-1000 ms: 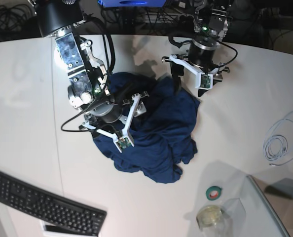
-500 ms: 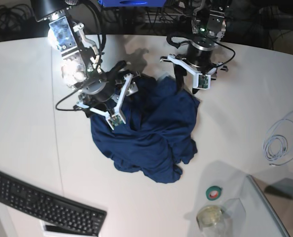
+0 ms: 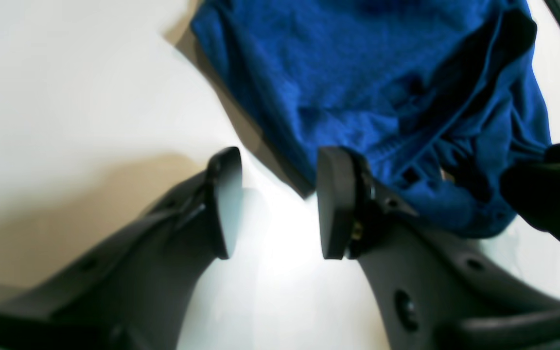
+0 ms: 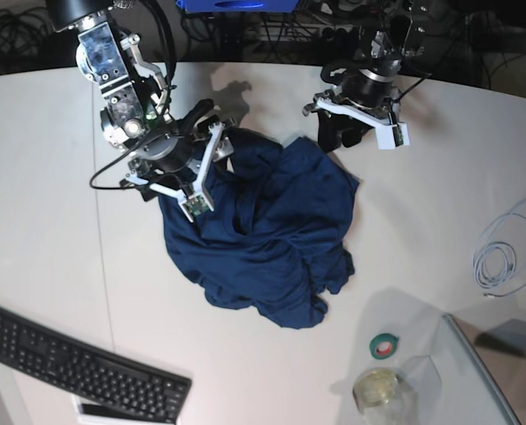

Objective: Layout the t-shirt on the table in an organized manner, then fold the t-shirt properly
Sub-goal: 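Move both grippers down onto the crumpled blue t-shirt and grasp its edges, then lift the blue t-shirt with both grippers and shake it out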

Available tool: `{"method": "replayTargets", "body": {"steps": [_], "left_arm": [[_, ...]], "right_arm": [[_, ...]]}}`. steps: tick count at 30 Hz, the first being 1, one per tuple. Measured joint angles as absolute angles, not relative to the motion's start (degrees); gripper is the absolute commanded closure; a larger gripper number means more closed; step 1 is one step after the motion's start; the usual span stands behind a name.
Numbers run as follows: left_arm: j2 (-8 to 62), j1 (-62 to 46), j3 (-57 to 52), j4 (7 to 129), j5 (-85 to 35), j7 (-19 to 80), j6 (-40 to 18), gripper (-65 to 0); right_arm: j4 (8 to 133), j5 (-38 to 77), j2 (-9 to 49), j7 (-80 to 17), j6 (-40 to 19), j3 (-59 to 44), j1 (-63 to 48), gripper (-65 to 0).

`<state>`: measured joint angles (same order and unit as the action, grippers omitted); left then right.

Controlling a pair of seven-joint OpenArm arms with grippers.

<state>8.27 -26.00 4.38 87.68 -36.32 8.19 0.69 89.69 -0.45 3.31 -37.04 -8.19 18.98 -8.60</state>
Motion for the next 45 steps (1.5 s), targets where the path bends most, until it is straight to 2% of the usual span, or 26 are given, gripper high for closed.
{"method": "replayTargets", "body": {"steps": [8, 10, 13, 15, 21, 24, 27, 33, 34, 41, 45], "left_arm": [[8.3, -24.9, 7.1, 87.7, -36.3, 8.4, 0.4, -25.3], [8.1, -24.6, 6.8, 87.7, -36.4, 8.1, 0.5, -30.6], [8.1, -24.7, 6.9, 87.7, -36.4, 8.3, 0.9, -43.3], [8.1, -24.6, 6.9, 87.3, -36.5, 8.4, 0.8, -47.7], [8.8, -20.6, 10.1, 81.4, -36.5, 8.3, 1.2, -47.6], [8.6, -18.8, 12.5, 80.2, -36.5, 8.2, 0.8, -42.8], [8.3, -17.6, 12.7, 79.7, -36.5, 8.2, 0.5, -33.9], [9.1, -18.8, 11.7, 83.6, -36.4, 8.3, 0.9, -1.8], [9.8, -19.3, 11.8, 84.8, -36.5, 8.2, 0.7, 0.0], [14.7, -21.3, 11.3, 91.9, -36.5, 8.8, 1.1, 0.0], [15.4, -24.2, 5.0, 95.9, -36.5, 8.4, 0.9, 0.0]], "right_arm": [[89.7, -0.4, 4.0, -37.1, -8.2, 19.0, -8.6, -44.6], [89.7, -0.4, 4.4, -37.0, -8.2, 19.0, -8.6, -44.6], [89.7, -0.5, 4.5, -37.1, -8.2, 19.0, -8.6, -44.6], [89.7, -0.4, 4.4, -37.1, -8.2, 19.0, -8.6, -44.6], [89.7, -0.4, 4.5, -37.0, -8.2, 19.0, -8.6, -44.6], [89.7, -0.4, 4.4, -37.1, -8.2, 19.0, -8.6, -44.6], [89.7, -0.4, 4.5, -37.1, -8.2, 19.0, -8.6, -44.6], [89.7, -0.4, 4.5, -37.0, -8.2, 19.0, -9.6, -44.6], [89.7, -0.5, 4.5, -37.1, -8.2, 19.0, -9.9, -44.6], [89.7, -0.3, 3.7, -37.1, -8.2, 19.4, -11.8, -44.6], [89.7, -0.3, 3.8, -35.8, -8.2, 19.5, -11.8, -44.6]]}}
